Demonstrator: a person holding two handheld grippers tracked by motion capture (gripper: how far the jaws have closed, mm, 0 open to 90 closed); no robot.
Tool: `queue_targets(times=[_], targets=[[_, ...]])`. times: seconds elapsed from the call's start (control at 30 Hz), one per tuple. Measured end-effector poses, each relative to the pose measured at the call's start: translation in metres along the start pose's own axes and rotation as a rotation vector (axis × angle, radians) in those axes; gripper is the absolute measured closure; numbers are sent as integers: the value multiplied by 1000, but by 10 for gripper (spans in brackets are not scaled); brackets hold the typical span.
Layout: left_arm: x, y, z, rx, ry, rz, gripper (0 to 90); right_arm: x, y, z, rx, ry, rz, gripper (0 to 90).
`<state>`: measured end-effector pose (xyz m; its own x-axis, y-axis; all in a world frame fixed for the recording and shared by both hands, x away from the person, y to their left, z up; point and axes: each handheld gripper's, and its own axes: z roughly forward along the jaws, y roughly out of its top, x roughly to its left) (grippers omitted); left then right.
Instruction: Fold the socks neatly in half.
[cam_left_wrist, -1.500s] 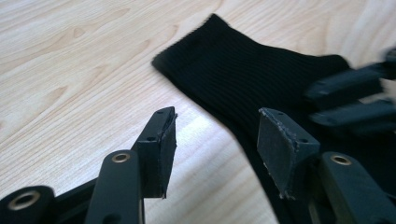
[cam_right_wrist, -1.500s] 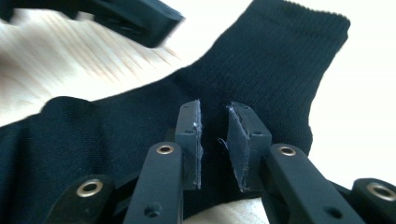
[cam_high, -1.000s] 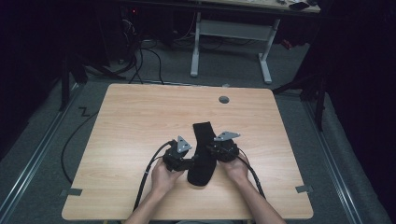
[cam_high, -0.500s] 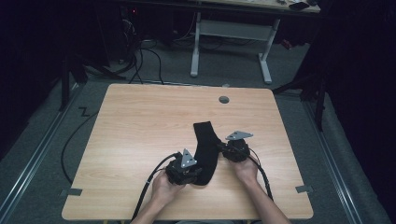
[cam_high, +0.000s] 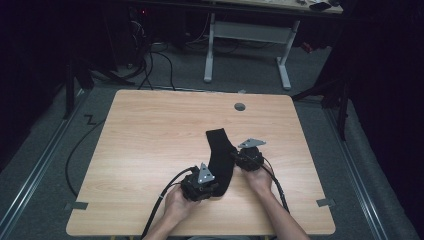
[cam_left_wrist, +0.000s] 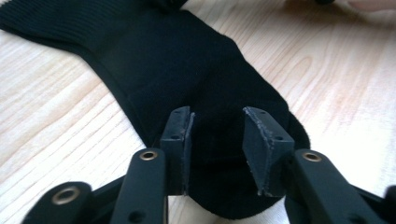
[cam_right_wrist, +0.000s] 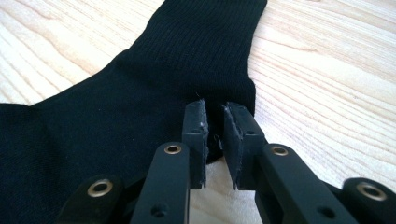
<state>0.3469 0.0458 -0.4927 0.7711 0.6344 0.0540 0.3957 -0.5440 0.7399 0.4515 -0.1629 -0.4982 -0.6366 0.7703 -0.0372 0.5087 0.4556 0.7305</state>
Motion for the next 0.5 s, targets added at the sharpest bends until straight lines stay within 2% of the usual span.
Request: queue_targets(times=[0.1, 0.2, 0.3, 0.5], targets=[[4, 1, 9, 8, -7, -16, 689, 0, 5, 3, 13, -13, -12, 788], [8, 2, 13, 2, -13, -32, 795, 0, 8, 7, 16, -22, -18, 786], [9, 6, 13, 13, -6, -21, 891, 0, 10, 9, 17, -27, -19, 769], [9, 13, 0, -34, -5, -15, 900, -5, 13, 11, 23, -26, 4, 693]])
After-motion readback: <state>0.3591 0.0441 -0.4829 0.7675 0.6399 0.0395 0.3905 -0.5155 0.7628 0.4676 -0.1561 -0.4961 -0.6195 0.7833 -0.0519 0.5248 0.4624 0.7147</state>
